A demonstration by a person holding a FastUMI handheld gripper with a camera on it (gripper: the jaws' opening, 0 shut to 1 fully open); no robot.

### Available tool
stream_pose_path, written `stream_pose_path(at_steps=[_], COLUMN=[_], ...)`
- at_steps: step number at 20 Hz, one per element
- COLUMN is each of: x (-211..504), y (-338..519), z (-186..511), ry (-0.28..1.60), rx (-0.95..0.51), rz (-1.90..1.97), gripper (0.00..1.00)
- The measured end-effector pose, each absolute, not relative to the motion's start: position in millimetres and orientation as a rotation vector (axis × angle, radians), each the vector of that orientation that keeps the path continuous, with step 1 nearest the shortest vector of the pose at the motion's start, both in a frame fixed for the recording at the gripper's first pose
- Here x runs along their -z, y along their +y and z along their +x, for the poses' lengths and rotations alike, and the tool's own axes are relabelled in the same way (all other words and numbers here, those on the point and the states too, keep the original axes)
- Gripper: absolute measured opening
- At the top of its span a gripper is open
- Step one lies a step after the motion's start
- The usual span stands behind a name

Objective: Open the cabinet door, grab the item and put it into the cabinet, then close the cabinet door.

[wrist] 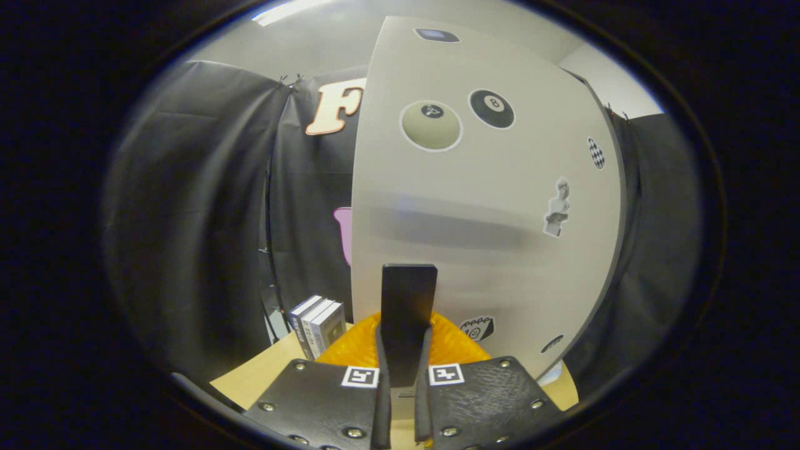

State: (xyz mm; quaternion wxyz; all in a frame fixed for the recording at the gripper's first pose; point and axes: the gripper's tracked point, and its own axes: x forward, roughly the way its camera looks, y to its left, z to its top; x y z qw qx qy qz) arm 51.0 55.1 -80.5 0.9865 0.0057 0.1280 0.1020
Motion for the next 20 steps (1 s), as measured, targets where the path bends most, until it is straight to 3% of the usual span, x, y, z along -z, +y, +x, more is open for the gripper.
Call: stream_pose_path(at_steps=[13,20], x=[73.5,70.6], y=[27.4,8.5], z=[9.5,-5.9], ry=[0.294,0.304], rx=[-0.266,-0.228], rz=[0.032,0.058], gripper=[0.15,0.15])
